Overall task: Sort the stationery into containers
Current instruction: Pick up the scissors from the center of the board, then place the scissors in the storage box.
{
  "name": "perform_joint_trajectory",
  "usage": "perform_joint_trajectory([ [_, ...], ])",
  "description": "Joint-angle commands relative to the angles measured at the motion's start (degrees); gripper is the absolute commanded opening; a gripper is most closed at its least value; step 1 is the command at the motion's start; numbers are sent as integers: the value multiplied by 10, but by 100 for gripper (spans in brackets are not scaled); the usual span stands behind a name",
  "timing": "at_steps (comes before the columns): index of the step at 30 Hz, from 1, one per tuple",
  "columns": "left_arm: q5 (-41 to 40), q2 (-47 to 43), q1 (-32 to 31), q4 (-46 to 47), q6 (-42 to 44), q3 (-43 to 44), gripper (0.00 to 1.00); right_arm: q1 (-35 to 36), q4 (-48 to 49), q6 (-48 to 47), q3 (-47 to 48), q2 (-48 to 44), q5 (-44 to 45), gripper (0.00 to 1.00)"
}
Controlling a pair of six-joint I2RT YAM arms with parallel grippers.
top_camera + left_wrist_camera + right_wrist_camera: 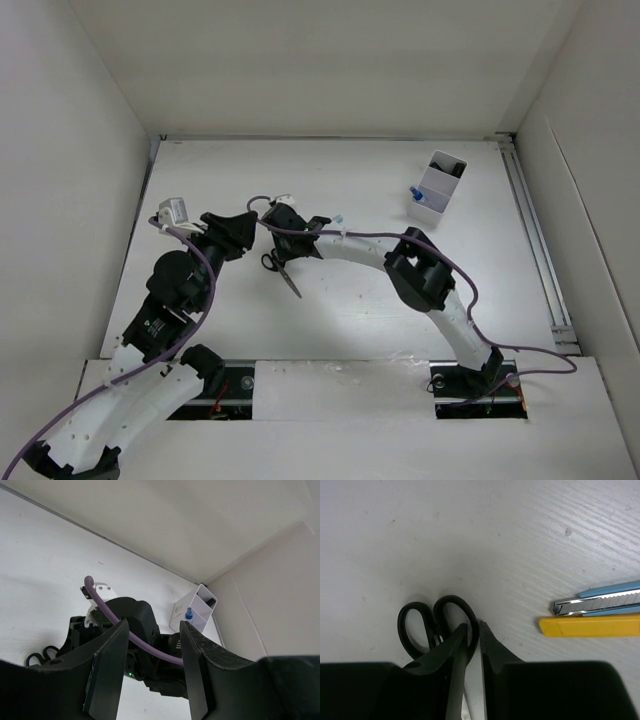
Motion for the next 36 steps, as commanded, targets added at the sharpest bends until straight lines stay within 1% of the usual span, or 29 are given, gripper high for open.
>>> perform_joint_trajectory([
  [1, -5, -5, -1, 14, 3, -5, 42, -2, -10, 7, -39, -11, -4, 24],
  [2, -5, -5, -1, 14, 3, -11, 42, -8, -4, 7, -39, -11, -11, 30],
  [3, -5, -5, -1, 21, 3, -11, 42, -8, -3, 7, -39, -11, -19, 27],
  [4, -5, -5, -1, 21, 3, -11, 42, -14, -3, 7, -39, -11, -19, 21],
  [5, -5, -5, -1, 21, 3, -11, 42, -14, -3, 7, -39, -11, -26, 7],
  [6, -5, -5, -1, 13, 3, -11, 42, -14, 2, 7, -39, -11, -26, 1],
  [7, -5, -5, -1, 13, -3, -11, 42, -19, 2, 12, -44, -19, -26, 0],
  [10, -11, -12, -1, 26, -10, -33, 42, -24, 47, 18, -78, -60, -54, 0],
  [13, -11, -12, -1, 37, -16, -44, 42, -43, 76, 43, -90, -115, -54, 0],
  [15, -4, -5, -1, 37, -16, -44, 42, -68, 95, 60, -111, -167, -30, 0],
  [16, 2, 2, -1, 47, -16, -44, 41, -79, 101, 79, -120, -186, -16, 0],
  [17, 16, 13, -1, 62, -16, -52, 41, -92, 107, 91, -130, -206, 19, 0],
  [18, 25, 21, -1, 70, -16, -58, 41, -121, 122, 102, -156, -227, 38, 0],
  [19, 34, 31, -1, 77, -16, -58, 41, -138, 130, 126, -172, -271, 61, 0],
  [20, 54, 52, -1, 91, -16, -66, 39, -171, 148, 141, -209, -317, 122, 0],
  [21, 68, 63, -1, 100, -16, -66, 39, -188, 148, 154, -210, -317, 157, 0],
  [22, 82, 73, -1, 114, -16, -79, 39, -204, 163, 164, -247, -360, 188, 0],
  [23, 95, 82, -1, 129, -16, -86, 38, -222, 169, 184, -264, -379, 214, 0],
  [24, 120, 102, -1, 158, -21, -92, 38, -239, 176, 191, -280, -397, 274, 0],
  [25, 128, 112, -1, 170, -21, -98, 38, -274, 182, 197, -303, -412, 300, 0],
  [26, 135, 123, -1, 178, -21, -99, 38, -293, 189, 210, -312, -436, 323, 0],
  [28, 153, 151, -1, 200, -15, -99, 38, -344, 202, 215, -329, -452, 373, 0],
  [32, 181, 184, -1, 247, 8, -111, 44, -398, 235, 215, -334, -459, 426, 0],
  [33, 186, 189, -1, 254, 21, -116, 47, -406, 243, 207, -334, -453, 434, 0],
  [36, 193, 212, -1, 275, 34, -122, 53, -417, 278, 182, -323, -424, 481, 0],
])
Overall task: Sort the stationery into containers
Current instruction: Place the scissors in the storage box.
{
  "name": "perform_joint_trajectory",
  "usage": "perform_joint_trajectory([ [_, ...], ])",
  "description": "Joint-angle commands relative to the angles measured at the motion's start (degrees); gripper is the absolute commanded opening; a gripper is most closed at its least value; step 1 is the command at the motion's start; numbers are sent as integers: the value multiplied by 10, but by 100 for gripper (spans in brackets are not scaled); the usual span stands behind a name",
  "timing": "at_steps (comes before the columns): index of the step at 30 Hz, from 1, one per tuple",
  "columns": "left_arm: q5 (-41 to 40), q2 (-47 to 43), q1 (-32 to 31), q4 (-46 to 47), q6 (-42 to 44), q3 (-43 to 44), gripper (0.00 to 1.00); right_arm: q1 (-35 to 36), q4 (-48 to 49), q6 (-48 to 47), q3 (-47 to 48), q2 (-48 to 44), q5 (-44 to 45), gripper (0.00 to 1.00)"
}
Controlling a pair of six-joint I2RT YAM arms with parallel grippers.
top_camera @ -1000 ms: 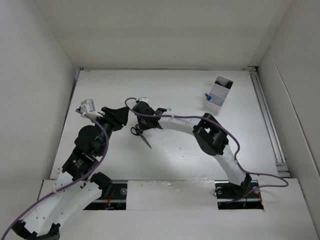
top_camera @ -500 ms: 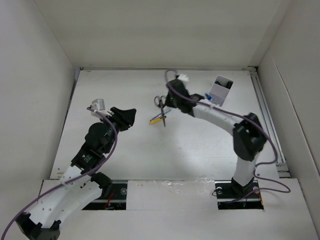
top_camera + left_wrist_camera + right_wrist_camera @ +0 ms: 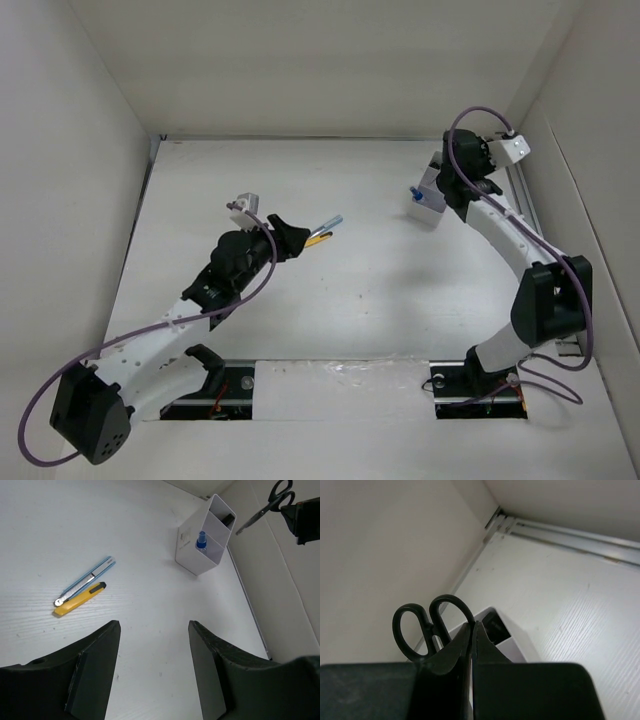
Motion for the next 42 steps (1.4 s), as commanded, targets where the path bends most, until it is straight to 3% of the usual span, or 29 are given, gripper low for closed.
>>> perform_joint_trajectory([
  [1, 31, 13, -1, 80, 35, -15, 54, -9, 76, -37, 15, 27, 88, 0],
  [12, 81, 67, -1, 97, 49, -15, 55, -28, 227, -209, 49, 108, 148, 0],
  [21, 101, 94, -1, 97, 49, 1, 57, -22, 249, -209, 62, 162, 177, 0],
  [42, 101, 99, -1, 92, 49, 1, 57, -6, 272, -214, 47, 184, 224, 0],
])
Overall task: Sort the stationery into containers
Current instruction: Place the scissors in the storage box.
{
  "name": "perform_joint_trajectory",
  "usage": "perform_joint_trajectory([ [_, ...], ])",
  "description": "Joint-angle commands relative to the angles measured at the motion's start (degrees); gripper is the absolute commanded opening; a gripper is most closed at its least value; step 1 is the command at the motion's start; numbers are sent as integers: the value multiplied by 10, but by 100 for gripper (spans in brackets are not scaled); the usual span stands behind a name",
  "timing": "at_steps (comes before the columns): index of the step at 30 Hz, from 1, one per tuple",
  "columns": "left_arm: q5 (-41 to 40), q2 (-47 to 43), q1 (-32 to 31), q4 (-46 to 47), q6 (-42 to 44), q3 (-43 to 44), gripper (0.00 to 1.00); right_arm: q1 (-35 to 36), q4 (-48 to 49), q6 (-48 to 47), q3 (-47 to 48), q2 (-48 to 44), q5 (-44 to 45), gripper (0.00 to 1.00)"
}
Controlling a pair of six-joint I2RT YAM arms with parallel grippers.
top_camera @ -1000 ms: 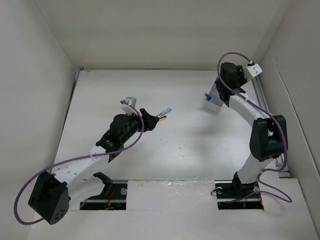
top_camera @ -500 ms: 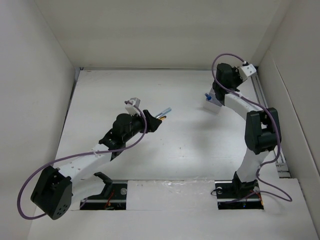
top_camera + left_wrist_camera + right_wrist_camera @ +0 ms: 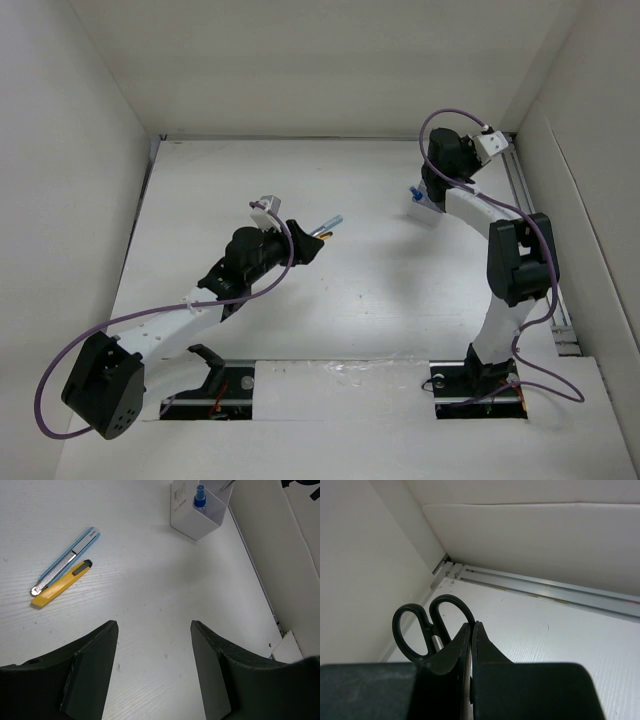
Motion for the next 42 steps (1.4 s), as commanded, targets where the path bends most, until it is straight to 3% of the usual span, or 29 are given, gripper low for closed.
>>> perform_joint_trajectory([
  [1, 2, 0, -1, 23, 9, 9, 57, 10, 34, -6, 10, 3, 23, 0],
  [18, -3, 0, -1, 18, 9, 16, 57, 21, 34, 0, 10, 38, 42, 3],
  [21, -3, 0, -1, 18, 9, 16, 57, 26, 34, 0, 10, 38, 47, 12],
  [22, -3, 0, -1, 18, 9, 16, 57, 26, 34, 0, 10, 38, 53, 22],
  [26, -3, 0, -1, 18, 9, 16, 57, 38, 34, 0, -1, 9, 53, 42],
  [29, -8, 0, -1, 18, 14, 16, 53, 44, 34, 0, -14, -25, 36, 52],
  [31, -15, 0, -1, 10, 14, 21, 48, 60, 11, 12, -19, -42, 23, 52],
  [35, -29, 0, -1, 4, 14, 21, 42, 95, -55, 64, -34, -107, 3, 50],
  [38, -48, 22, -1, -13, 20, 37, 35, 126, -126, 131, -56, -147, -57, 30],
  [39, -53, 29, -1, -13, 27, 37, 26, 134, -144, 167, -63, -175, -77, 11],
  [40, -59, 46, -1, -19, 33, 44, 23, 140, -165, 191, -70, -188, -96, 2],
  [42, -67, 68, -1, -25, 40, 60, 13, 148, -194, 224, -104, -226, -178, 0],
])
